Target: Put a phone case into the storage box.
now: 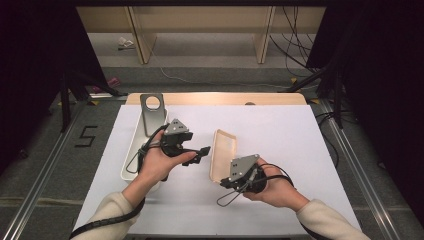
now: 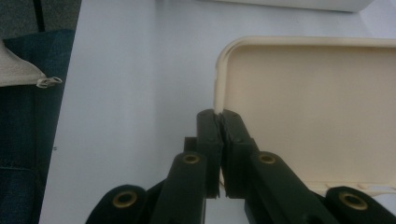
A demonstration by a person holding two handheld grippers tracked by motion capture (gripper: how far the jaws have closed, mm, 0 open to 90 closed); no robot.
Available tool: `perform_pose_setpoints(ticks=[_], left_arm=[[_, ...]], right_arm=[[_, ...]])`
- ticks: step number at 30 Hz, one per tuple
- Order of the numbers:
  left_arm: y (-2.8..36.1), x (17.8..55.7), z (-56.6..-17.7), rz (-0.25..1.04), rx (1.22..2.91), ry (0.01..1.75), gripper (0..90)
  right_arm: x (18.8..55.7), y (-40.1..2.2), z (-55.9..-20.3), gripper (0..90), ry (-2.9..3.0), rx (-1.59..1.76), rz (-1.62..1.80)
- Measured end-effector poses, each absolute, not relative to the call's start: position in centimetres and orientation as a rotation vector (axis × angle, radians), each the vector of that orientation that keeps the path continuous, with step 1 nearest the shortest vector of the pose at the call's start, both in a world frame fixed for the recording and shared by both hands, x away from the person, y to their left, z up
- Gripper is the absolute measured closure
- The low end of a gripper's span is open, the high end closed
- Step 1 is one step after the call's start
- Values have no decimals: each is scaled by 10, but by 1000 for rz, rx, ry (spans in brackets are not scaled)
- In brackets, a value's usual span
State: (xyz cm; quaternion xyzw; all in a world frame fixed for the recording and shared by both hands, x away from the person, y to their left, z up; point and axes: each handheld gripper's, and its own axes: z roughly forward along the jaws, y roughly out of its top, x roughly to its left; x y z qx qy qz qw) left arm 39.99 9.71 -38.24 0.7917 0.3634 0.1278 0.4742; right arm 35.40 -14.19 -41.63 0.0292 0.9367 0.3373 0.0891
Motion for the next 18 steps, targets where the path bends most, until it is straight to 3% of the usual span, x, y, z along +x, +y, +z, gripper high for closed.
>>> perform_pose_setpoints(ticks=[18], left_arm=[[67,439,-394,238,1963,1053,357]], right_arm=[[349,-134,-415,880,2783,40,1014]])
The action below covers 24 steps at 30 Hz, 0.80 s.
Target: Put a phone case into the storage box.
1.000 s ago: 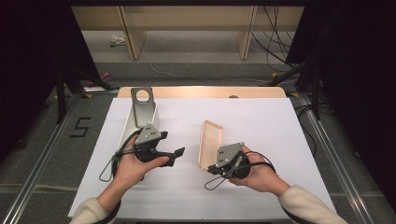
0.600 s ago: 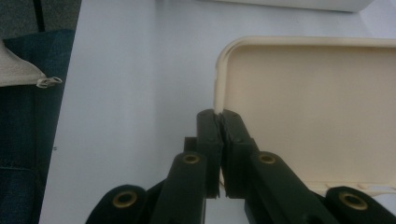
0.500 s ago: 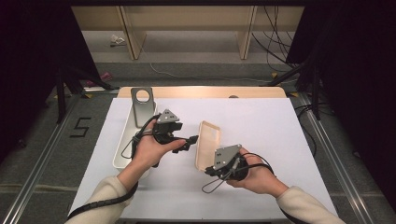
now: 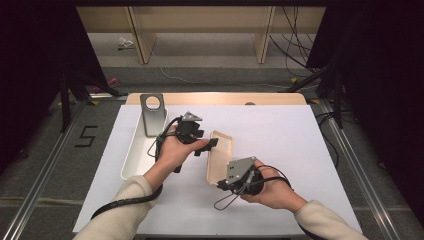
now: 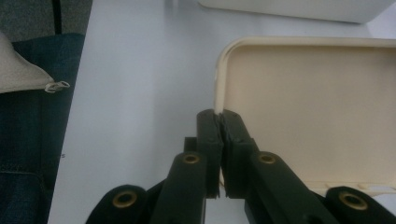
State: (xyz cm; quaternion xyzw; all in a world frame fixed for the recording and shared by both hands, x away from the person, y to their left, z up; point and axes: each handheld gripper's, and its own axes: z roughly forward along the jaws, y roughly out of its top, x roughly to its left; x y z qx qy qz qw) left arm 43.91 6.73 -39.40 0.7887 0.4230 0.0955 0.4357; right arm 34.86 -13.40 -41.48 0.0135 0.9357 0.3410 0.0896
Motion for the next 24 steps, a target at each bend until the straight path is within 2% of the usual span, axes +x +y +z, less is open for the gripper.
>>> perform_pose_setpoints(ticks=[9,15,24], left_arm=[[61,444,-397,206,1975,1107,494],[61,446,-399,180,1961,1144,624],[59,440,-394,169,1901,1155,721]], right_arm=[[348,-134,-414,880,2780,37,1013],[347,-133,-413,879,2780,27,1012],[348,-132,-419,881,2800,23,983]])
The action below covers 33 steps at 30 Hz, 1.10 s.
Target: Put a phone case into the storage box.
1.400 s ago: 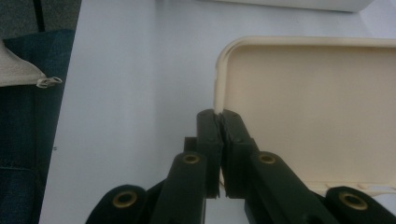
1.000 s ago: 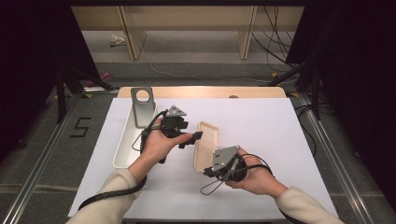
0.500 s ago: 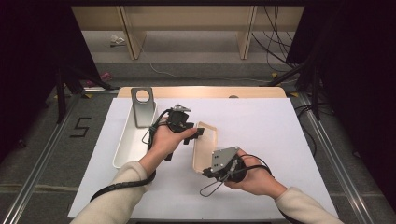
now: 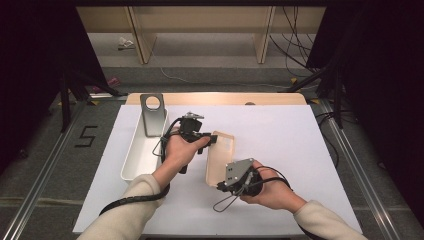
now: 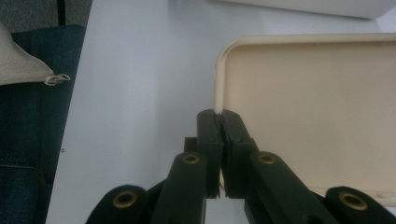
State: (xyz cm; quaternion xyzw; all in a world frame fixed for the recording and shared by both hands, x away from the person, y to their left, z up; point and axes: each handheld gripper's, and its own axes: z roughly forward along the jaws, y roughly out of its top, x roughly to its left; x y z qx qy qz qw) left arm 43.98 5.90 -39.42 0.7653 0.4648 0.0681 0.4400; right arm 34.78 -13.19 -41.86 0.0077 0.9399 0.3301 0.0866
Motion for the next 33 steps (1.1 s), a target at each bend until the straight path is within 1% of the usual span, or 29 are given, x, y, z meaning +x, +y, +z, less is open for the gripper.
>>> perform_pose_setpoints(ticks=[9,18,19,20,21,23,24,29,33], left_arm=[[56,433,-387,144,1834,1147,804],[52,428,-380,137,1788,1099,825],[51,427,-379,158,1799,1081,827],[51,426,-378,202,1821,1062,828],[51,425,-377,237,1833,1045,828],[53,425,-377,232,1809,1048,828],[54,425,-377,249,1803,1039,828],[59,424,-376,316,1794,1010,828],[64,423,-374,377,1779,981,827]], right_arm=[[350,-130,-424,883,2818,20,958],[352,-131,-426,874,2804,42,936],[353,-131,-426,860,2799,48,940],[353,-132,-427,841,2795,54,931],[353,-133,-427,802,2780,66,928],[355,-135,-427,727,2750,115,942],[356,-136,-426,690,2736,126,951],[362,-141,-423,446,2671,250,1024],[366,-147,-419,325,2630,353,1088]])
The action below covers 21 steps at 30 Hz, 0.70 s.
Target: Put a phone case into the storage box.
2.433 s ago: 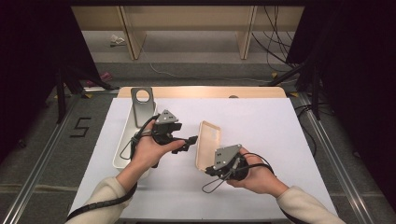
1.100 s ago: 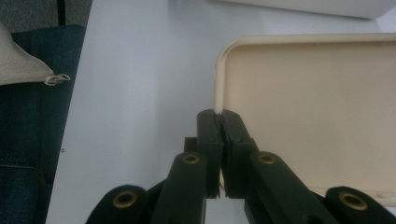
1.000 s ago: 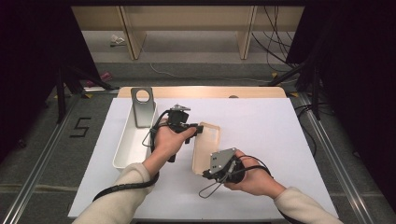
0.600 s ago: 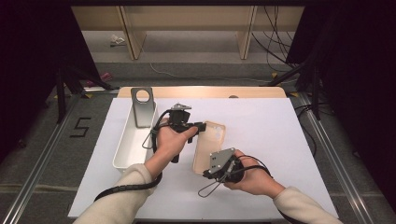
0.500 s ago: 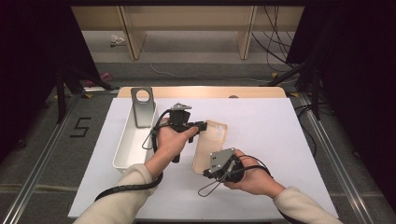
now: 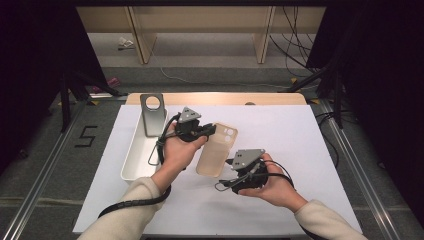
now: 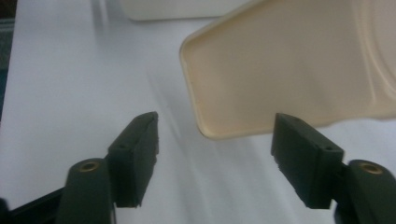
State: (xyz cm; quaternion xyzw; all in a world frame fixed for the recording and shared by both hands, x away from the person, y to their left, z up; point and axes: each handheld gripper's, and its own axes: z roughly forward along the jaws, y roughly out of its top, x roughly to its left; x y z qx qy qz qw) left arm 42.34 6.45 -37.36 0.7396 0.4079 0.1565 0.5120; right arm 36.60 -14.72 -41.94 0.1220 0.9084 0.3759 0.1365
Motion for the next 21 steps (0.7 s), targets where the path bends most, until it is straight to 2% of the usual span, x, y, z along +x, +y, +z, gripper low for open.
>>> perform_pose_setpoints(ticks=[8,21], left_arm=[[76,420,-367,432,1744,951,827],[90,416,-361,465,1679,936,826]], right_arm=[[371,-163,-417,194,2577,531,1169],[376,-180,-416,179,2515,657,1231]])
